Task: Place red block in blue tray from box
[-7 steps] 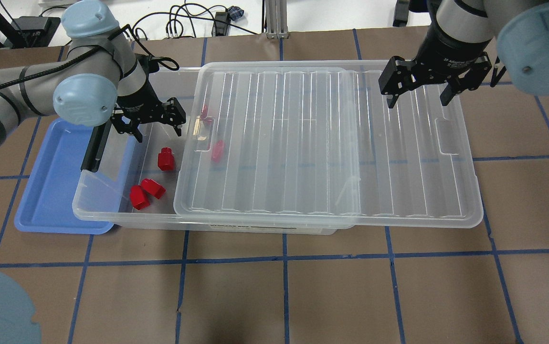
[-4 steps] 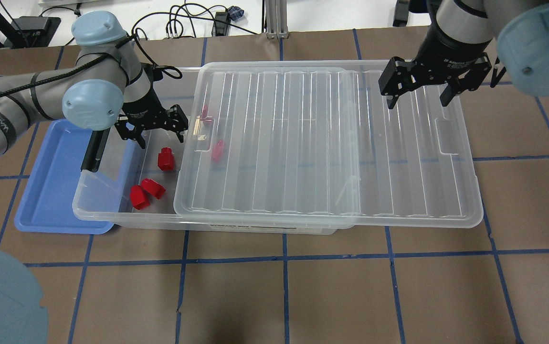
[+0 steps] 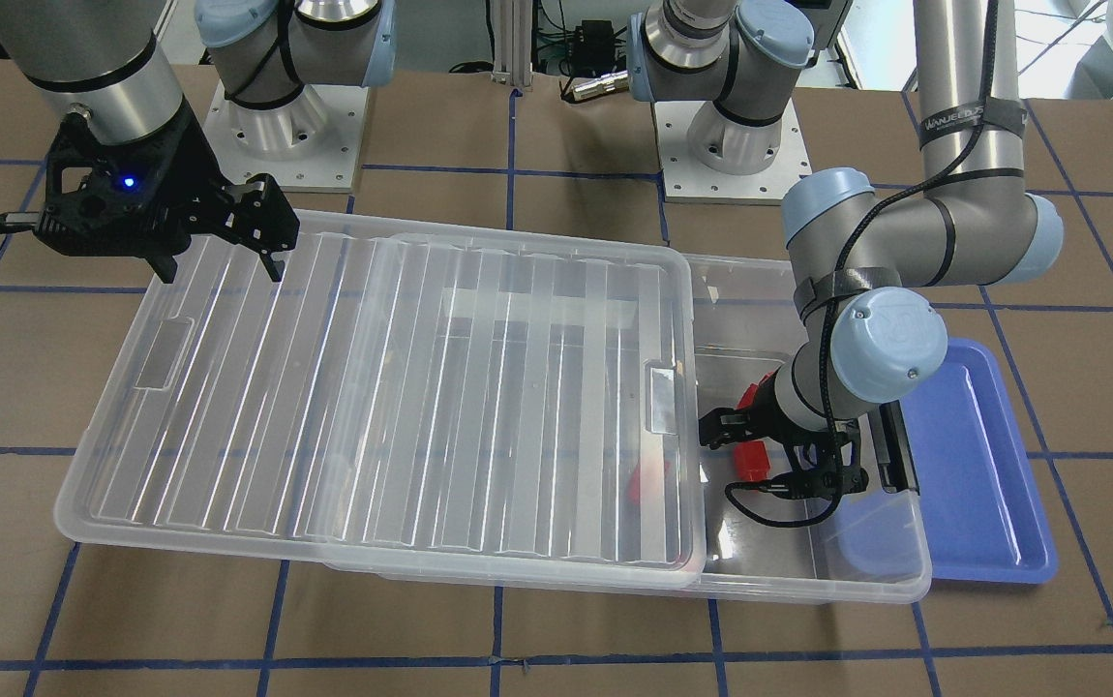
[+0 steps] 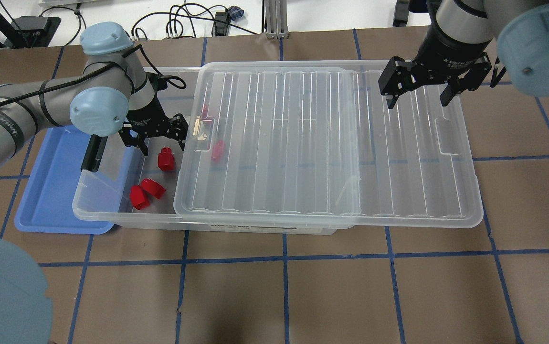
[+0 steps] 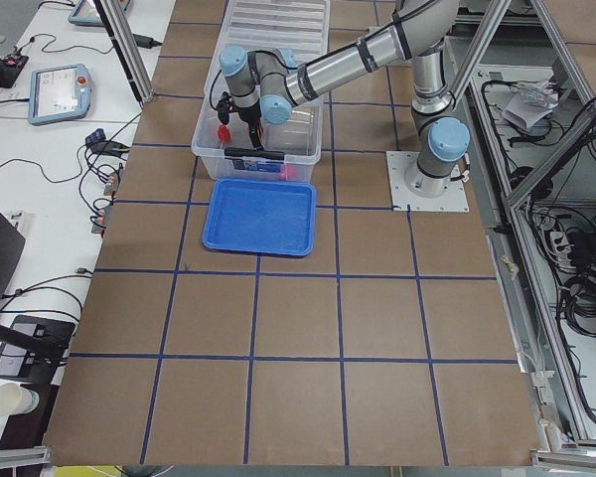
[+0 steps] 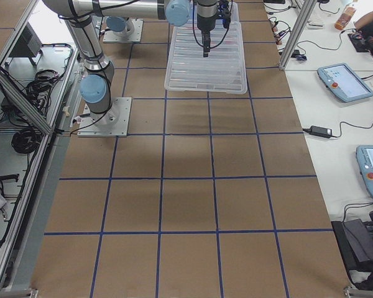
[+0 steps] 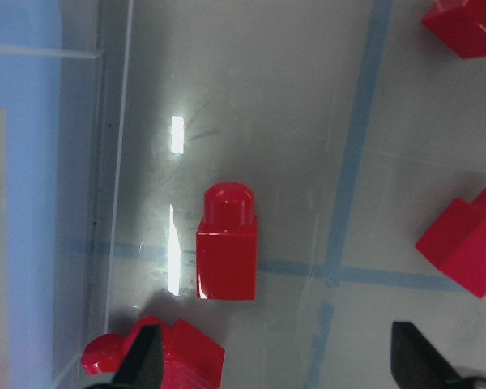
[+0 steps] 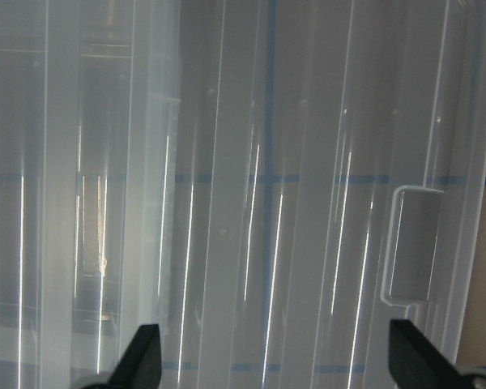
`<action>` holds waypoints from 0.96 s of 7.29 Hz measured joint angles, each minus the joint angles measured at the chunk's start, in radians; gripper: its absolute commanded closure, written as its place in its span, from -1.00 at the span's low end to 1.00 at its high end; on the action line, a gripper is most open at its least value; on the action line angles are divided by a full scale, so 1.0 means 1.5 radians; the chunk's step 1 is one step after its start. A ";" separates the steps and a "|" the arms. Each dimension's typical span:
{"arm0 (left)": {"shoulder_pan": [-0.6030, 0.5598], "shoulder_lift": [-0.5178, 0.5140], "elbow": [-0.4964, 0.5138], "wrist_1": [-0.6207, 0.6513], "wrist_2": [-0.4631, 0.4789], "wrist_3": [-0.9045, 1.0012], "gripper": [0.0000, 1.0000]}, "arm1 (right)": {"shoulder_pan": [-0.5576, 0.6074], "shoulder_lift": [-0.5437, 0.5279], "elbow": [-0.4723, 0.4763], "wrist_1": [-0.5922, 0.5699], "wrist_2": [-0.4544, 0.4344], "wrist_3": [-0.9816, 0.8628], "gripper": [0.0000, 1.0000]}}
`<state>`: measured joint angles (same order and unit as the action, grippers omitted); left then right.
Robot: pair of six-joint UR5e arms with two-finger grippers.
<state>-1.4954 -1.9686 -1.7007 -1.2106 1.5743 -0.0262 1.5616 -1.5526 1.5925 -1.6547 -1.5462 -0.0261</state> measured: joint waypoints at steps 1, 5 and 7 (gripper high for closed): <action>0.007 -0.001 -0.006 0.003 0.000 0.015 -1.00 | 0.000 0.000 0.000 0.000 0.000 0.000 -1.00; 0.015 -0.007 -0.066 0.082 0.000 0.021 -1.00 | 0.000 -0.001 0.000 0.001 0.000 0.000 -1.00; 0.015 -0.017 -0.094 0.159 0.000 0.042 -0.71 | 0.000 -0.001 0.000 0.001 0.000 0.000 -1.00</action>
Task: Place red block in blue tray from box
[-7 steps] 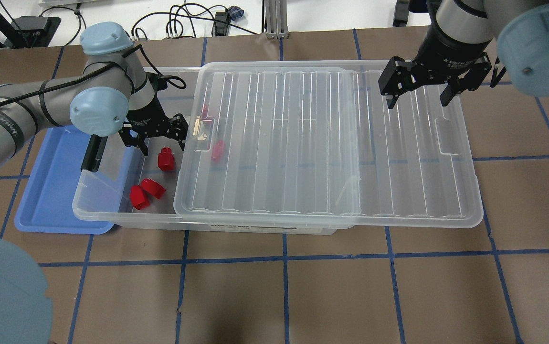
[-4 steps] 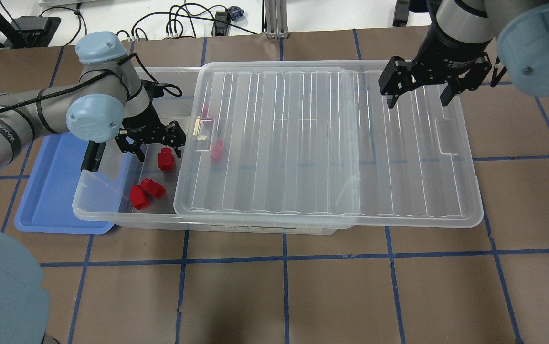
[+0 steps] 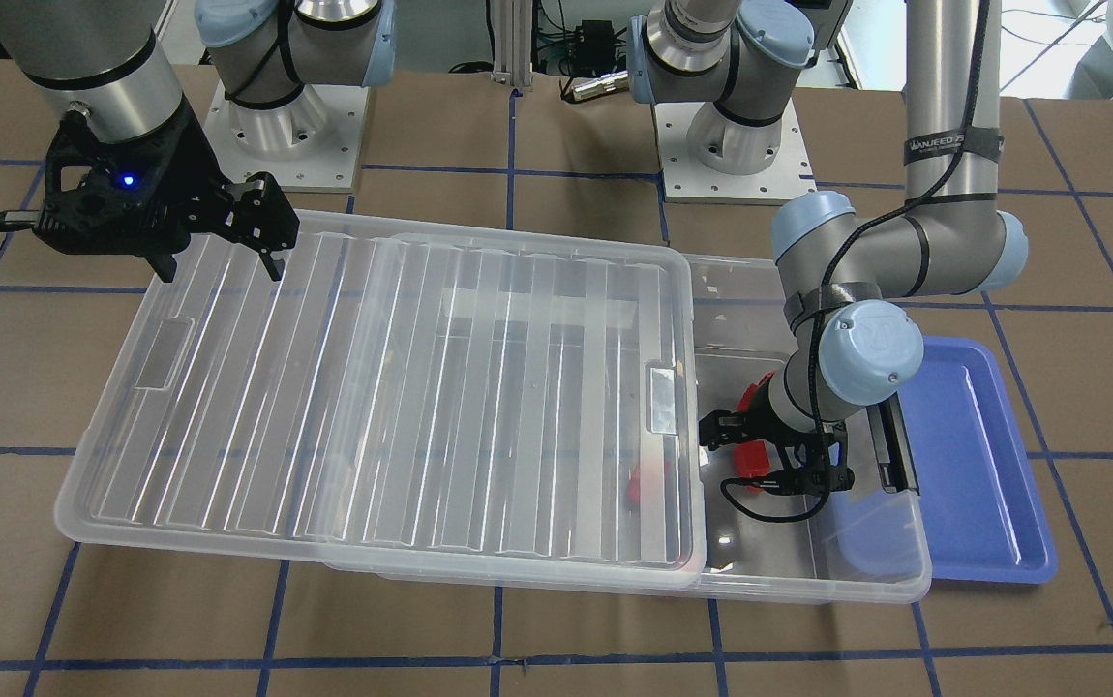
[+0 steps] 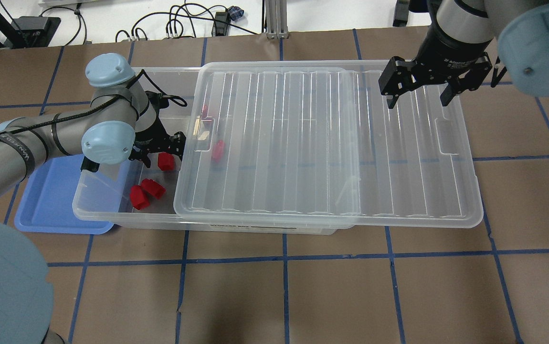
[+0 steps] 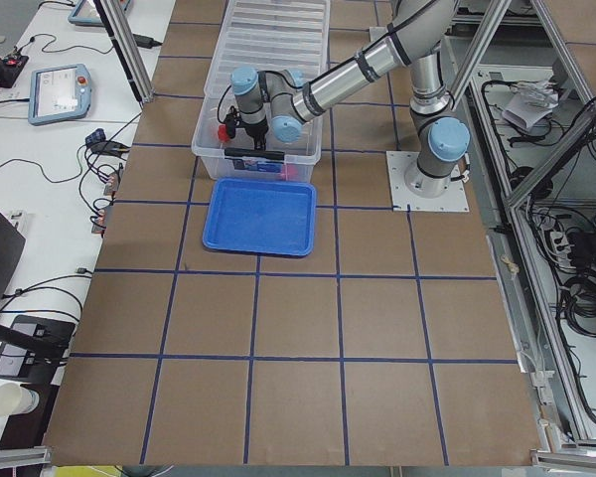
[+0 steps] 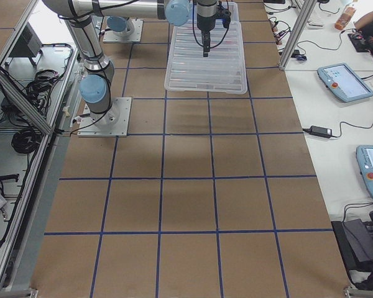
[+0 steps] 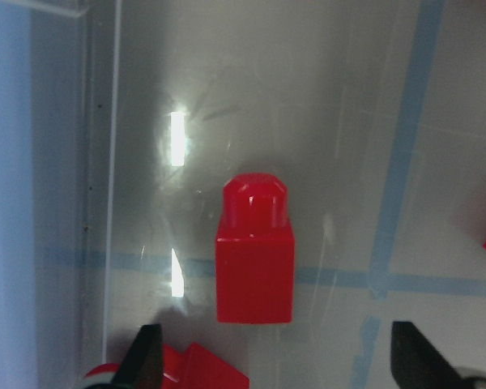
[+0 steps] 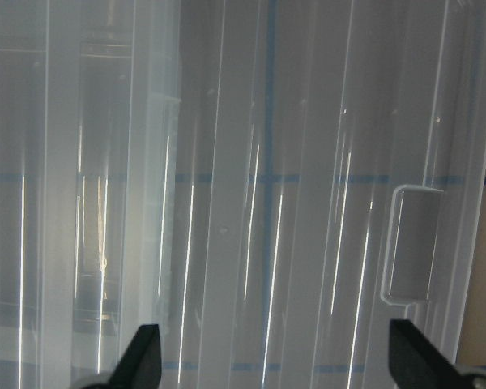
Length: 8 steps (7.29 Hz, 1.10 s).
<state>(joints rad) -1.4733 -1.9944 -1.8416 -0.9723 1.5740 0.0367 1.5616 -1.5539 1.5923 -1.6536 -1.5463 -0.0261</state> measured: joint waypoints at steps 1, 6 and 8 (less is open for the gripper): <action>0.001 -0.003 -0.011 0.022 0.001 0.014 -0.18 | 0.000 0.000 0.000 0.000 0.000 0.000 -1.00; -0.001 0.015 -0.011 0.022 0.020 0.018 0.67 | 0.000 0.000 -0.001 0.000 0.000 0.000 -1.00; -0.003 0.040 0.044 -0.058 0.024 0.015 0.67 | 0.000 0.000 0.000 0.000 0.000 0.000 -1.00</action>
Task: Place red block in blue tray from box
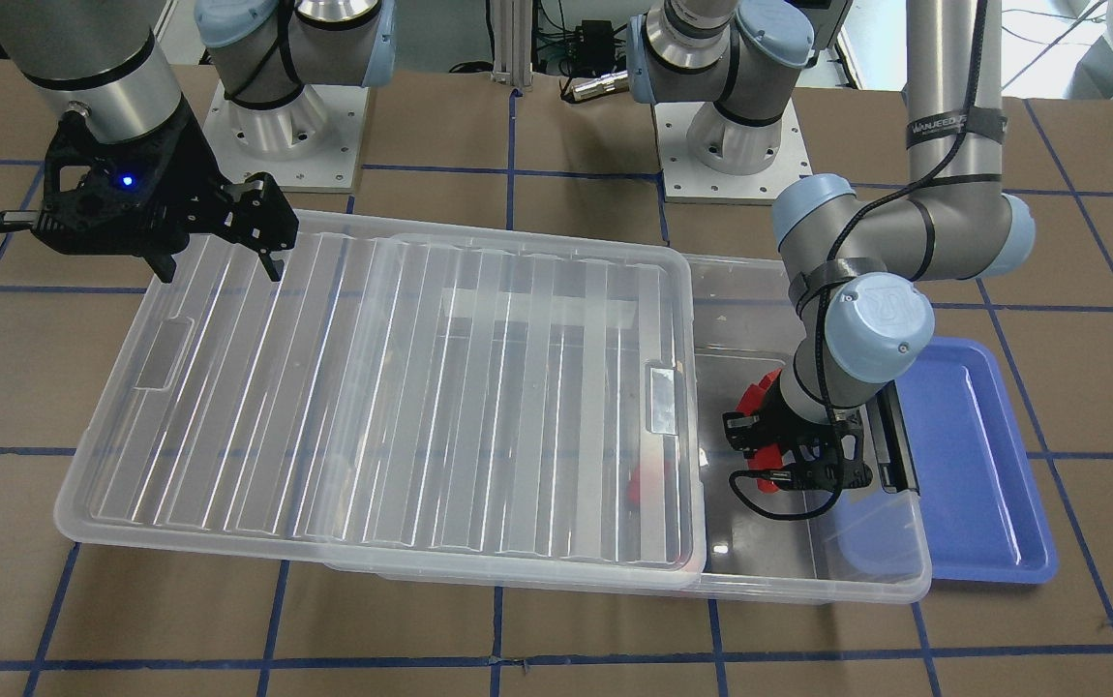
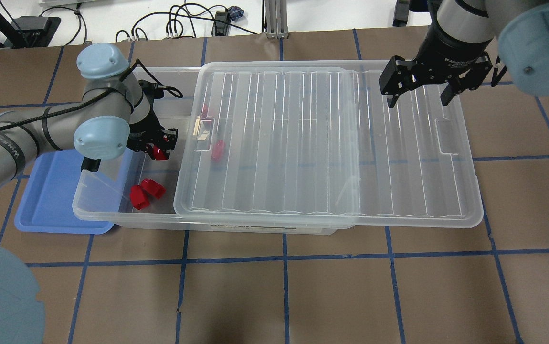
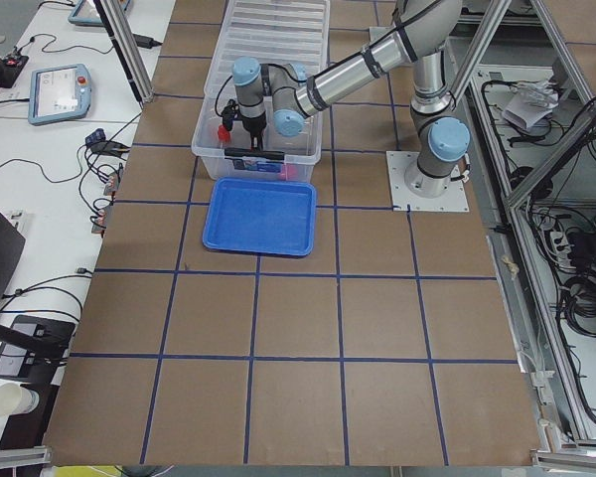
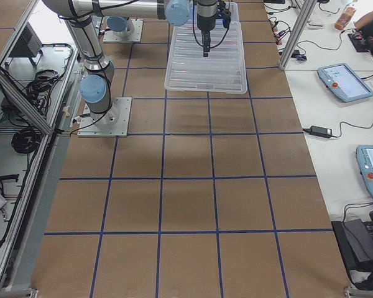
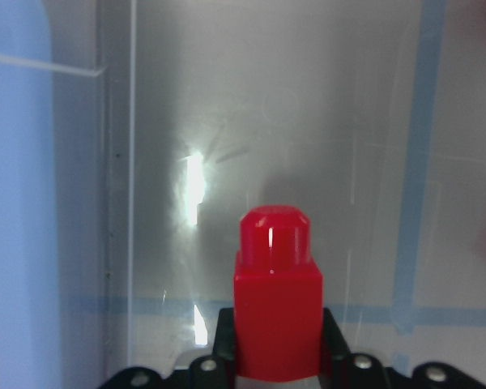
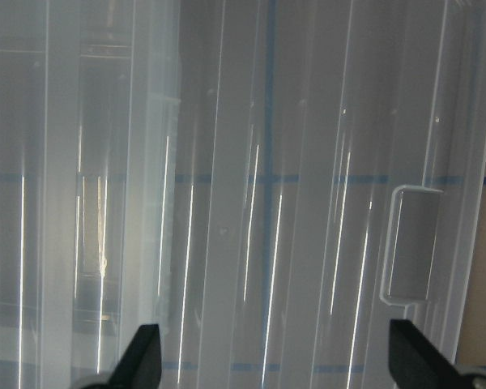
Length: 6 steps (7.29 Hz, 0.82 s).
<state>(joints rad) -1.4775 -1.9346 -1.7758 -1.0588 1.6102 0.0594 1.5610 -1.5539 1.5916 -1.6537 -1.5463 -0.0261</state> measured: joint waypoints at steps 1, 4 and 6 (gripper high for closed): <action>-0.001 0.016 0.059 -0.087 -0.007 -0.007 0.67 | 0.000 0.000 0.000 0.000 0.000 0.000 -1.00; 0.030 0.051 0.205 -0.292 -0.006 0.001 0.71 | 0.000 0.000 -0.001 0.000 0.000 0.000 -1.00; 0.131 0.056 0.213 -0.317 0.033 0.091 0.83 | -0.009 0.002 -0.003 0.000 -0.001 -0.005 -1.00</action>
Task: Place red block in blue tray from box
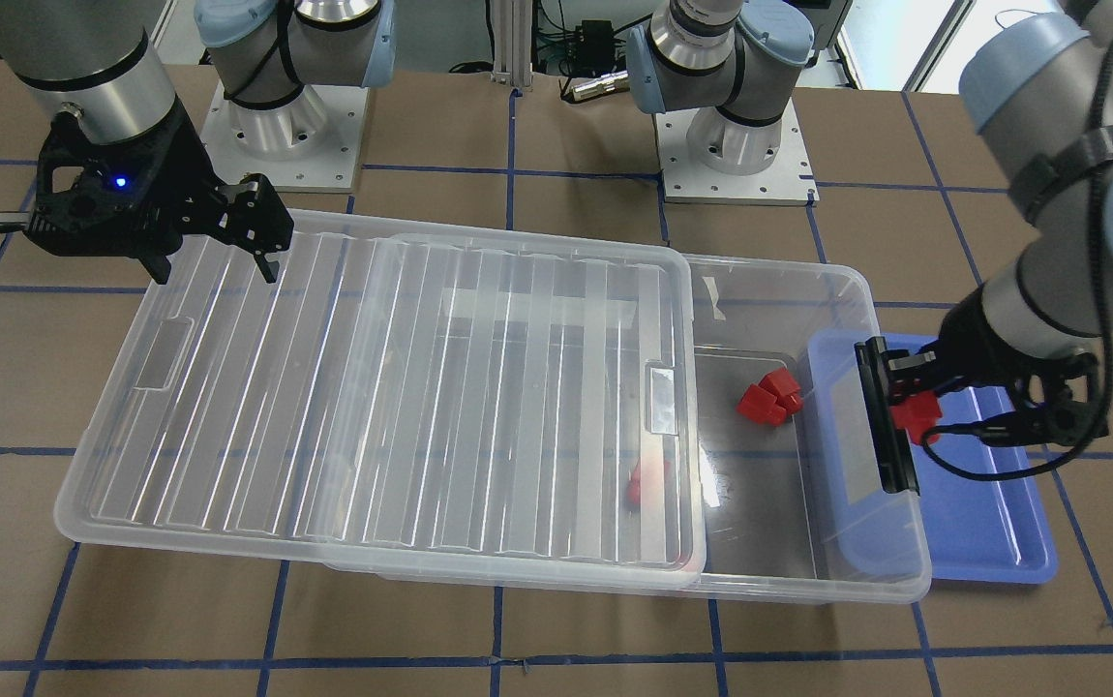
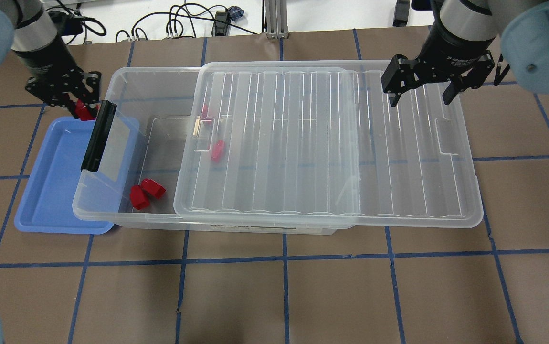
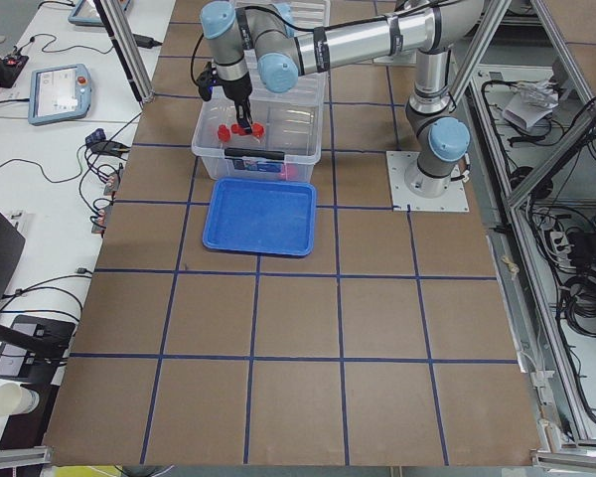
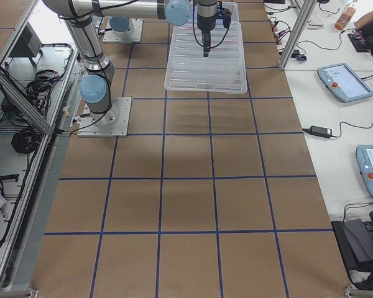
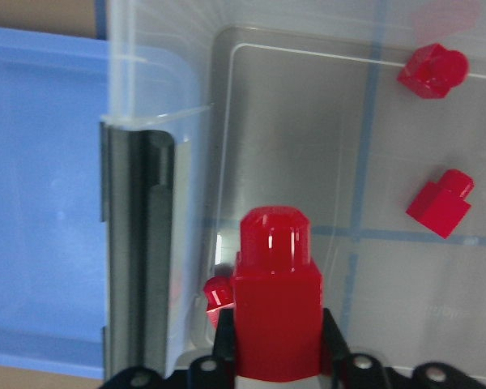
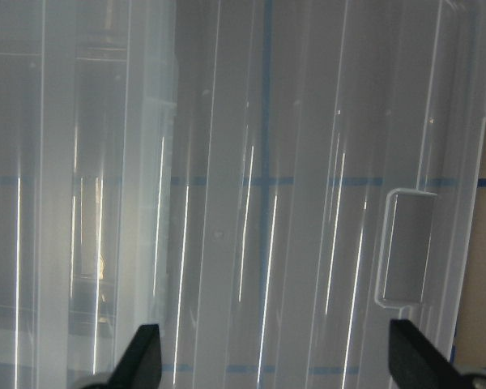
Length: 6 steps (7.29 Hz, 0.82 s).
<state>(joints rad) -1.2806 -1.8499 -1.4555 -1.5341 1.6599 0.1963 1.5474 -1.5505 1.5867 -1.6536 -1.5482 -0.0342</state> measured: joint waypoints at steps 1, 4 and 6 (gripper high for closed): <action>0.051 -0.009 -0.011 0.008 0.006 0.072 0.84 | -0.011 0.001 0.000 0.000 -0.006 -0.005 -1.00; 0.131 -0.054 -0.094 0.152 -0.019 0.211 0.81 | -0.082 0.002 0.003 -0.001 -0.013 -0.113 -1.00; 0.145 -0.086 -0.163 0.272 -0.031 0.231 0.53 | -0.158 0.006 0.004 -0.005 -0.017 -0.193 -1.00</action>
<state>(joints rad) -1.0630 -1.9783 -1.7006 -1.1259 1.6134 0.5421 1.3105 -1.5410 1.5926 -1.6614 -1.5732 -0.3241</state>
